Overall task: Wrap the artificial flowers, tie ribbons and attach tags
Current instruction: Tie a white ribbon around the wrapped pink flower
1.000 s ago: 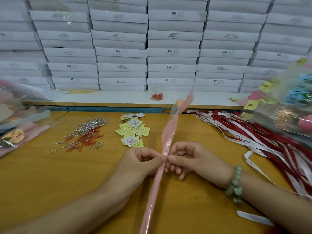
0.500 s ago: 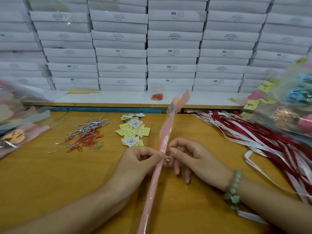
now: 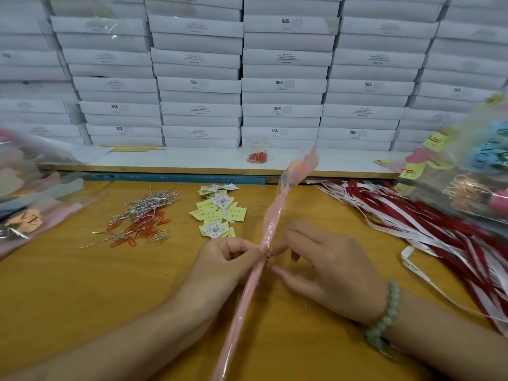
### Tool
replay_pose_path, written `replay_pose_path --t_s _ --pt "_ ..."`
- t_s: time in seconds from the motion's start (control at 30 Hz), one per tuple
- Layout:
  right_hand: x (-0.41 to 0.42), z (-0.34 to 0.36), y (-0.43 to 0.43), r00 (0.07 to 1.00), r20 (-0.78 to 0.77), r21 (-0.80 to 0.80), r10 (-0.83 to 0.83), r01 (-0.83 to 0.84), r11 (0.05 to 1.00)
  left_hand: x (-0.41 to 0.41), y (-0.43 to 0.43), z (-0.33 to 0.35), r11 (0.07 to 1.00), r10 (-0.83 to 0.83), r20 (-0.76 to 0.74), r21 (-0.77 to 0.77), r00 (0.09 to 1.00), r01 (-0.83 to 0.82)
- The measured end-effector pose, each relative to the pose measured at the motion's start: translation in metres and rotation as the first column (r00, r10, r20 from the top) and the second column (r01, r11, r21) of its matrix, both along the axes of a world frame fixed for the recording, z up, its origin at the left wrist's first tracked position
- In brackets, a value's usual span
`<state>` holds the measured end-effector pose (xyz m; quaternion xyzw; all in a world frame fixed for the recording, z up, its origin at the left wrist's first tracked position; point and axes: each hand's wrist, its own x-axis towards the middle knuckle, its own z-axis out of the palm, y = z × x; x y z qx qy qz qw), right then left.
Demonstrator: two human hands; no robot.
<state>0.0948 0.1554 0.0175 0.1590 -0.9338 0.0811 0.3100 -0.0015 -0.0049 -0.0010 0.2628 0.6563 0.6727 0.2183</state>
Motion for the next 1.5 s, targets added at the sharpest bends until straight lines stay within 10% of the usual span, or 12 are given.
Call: replay_pose_path --t_s 0.43,0.6,0.8,1.13,1.23,1.5 --pt "0.0 0.0 0.001 1.0 -0.018 0.083 -0.003 0.004 0.997 -0.01 -0.002 -0.007 0.996 -0.087 0.083 0.028 0.993 0.085" --pt "-0.001 -0.003 -0.004 0.991 0.124 -0.251 -0.057 0.087 0.964 -0.009 -0.001 -0.008 0.996 -0.077 0.064 0.054 0.995 0.074" --pt "-0.009 -0.003 -0.01 0.879 0.404 -0.887 0.253 0.309 0.342 -0.008 -0.002 -0.008 0.994 -0.066 0.035 0.089 0.997 0.063" --pt "-0.013 0.009 -0.011 0.621 0.255 -0.687 0.741 0.656 -0.313 -0.004 -0.002 -0.006 0.984 -0.069 -0.039 0.164 0.997 0.074" --pt "-0.012 0.008 -0.01 0.623 0.271 -0.731 0.734 0.629 -0.264 -0.004 -0.001 -0.007 0.983 -0.09 -0.033 0.159 0.995 0.094" --pt "-0.014 -0.001 -0.007 0.759 0.488 -0.873 0.432 0.435 0.221 -0.001 0.001 -0.004 0.988 -0.064 -0.05 0.14 0.997 0.071"
